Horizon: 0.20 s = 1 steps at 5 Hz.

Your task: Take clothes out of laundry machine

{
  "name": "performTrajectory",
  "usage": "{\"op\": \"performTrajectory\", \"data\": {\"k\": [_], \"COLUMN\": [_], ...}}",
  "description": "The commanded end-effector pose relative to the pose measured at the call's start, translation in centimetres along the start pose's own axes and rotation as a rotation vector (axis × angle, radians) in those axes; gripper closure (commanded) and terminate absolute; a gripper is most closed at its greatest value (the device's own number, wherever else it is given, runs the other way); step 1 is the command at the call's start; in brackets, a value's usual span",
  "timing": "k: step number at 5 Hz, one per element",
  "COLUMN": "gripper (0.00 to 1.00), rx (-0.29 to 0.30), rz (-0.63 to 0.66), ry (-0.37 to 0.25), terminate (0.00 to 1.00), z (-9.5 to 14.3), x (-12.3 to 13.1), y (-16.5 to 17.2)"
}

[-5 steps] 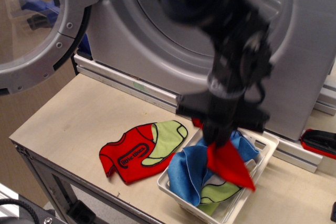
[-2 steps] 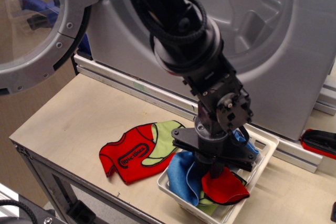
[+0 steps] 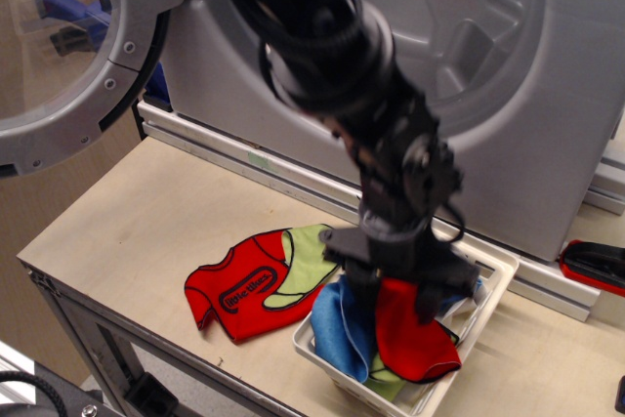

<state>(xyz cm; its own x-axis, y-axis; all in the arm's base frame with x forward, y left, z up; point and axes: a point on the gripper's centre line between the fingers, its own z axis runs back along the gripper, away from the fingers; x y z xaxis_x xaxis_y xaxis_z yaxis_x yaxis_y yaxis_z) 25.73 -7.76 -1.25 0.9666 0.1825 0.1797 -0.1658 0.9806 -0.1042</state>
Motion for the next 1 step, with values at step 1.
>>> {"op": "performTrajectory", "data": {"k": [1], "gripper": [0.00], "rx": [-0.072], "rz": [0.035], "ry": [-0.030], "terminate": [1.00], "z": [7.40], "x": [4.29], "y": [0.32]}}
